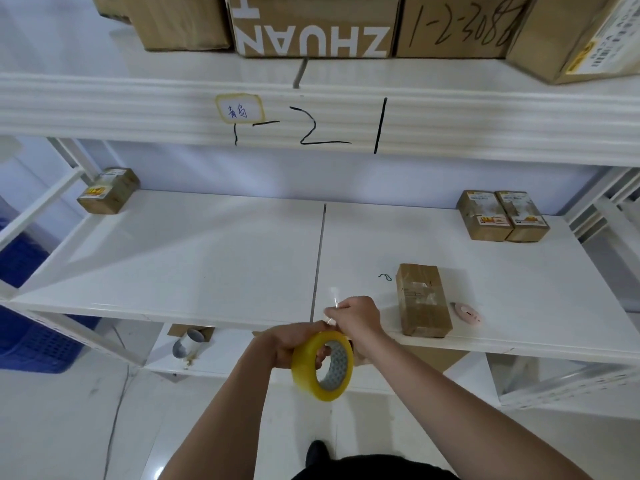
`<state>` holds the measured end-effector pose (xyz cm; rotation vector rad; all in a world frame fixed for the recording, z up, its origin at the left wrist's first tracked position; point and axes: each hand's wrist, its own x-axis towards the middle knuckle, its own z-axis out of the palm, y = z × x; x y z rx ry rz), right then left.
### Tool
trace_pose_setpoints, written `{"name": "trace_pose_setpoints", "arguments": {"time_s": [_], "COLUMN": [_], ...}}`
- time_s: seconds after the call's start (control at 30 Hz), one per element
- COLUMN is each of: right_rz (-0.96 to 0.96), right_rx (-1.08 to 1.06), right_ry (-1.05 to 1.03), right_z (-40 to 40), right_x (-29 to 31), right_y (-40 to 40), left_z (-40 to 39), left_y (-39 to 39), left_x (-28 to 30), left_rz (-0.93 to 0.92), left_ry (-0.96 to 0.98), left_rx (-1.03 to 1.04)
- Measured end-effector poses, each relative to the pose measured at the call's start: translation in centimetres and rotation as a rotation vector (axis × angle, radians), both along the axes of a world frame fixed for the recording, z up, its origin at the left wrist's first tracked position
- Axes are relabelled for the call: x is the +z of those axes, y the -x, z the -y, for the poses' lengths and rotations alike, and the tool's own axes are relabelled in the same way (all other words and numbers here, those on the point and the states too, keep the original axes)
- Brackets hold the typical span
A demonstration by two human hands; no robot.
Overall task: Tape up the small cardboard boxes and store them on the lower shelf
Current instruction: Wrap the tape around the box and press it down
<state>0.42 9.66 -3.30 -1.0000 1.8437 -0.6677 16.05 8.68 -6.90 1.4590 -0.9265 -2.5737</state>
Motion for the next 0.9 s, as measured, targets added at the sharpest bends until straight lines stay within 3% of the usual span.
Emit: {"name": "trace_pose_setpoints", "arguments": {"time_s": [0.1, 0.17, 0.33, 0.5, 0.6, 0.7, 0.9], "right_rz": [0.354, 0.427, 0.413, 0.522, 0.527, 0.531, 0.514], "right_rx": [-0.101, -0.050, -0.096, -0.188, -0.198, -0.199, -0.212], "right_ry": [-0.084, -0.128, -0.080, -0.006, 0.011, 0.034, -0.005], "right_z": [0.6, 1.0, 2.0, 2.6, 2.6, 2.4, 2.2], "right_x": [1.5, 2.4, 3.7, 4.8, 6.0, 7.1, 8.0], "right_y": [2.0, 3.1, 5.4, 7.4, 9.2, 10.7, 13.9], "left_z": [1.9, 3.0, 5.1, 7.2, 8.3, 9.5, 11.1], "left_y": [-0.3, -0.1, 1.3, 2.6, 3.0, 3.7, 6.8], "left_x": [2.1, 3.3, 5.4, 6.9, 7.6, 8.2, 9.5], "left_rz": [0.138, 0.218, 0.317, 0.302, 0.307, 0.429, 0.430], "left_ry": [0.132, 0.179, 0.387, 0.489, 0.672, 0.901, 0.970], "left_rx": [-0.167, -0.266, -0.382, -0.267, -0.257, -0.334, -0.359]}}
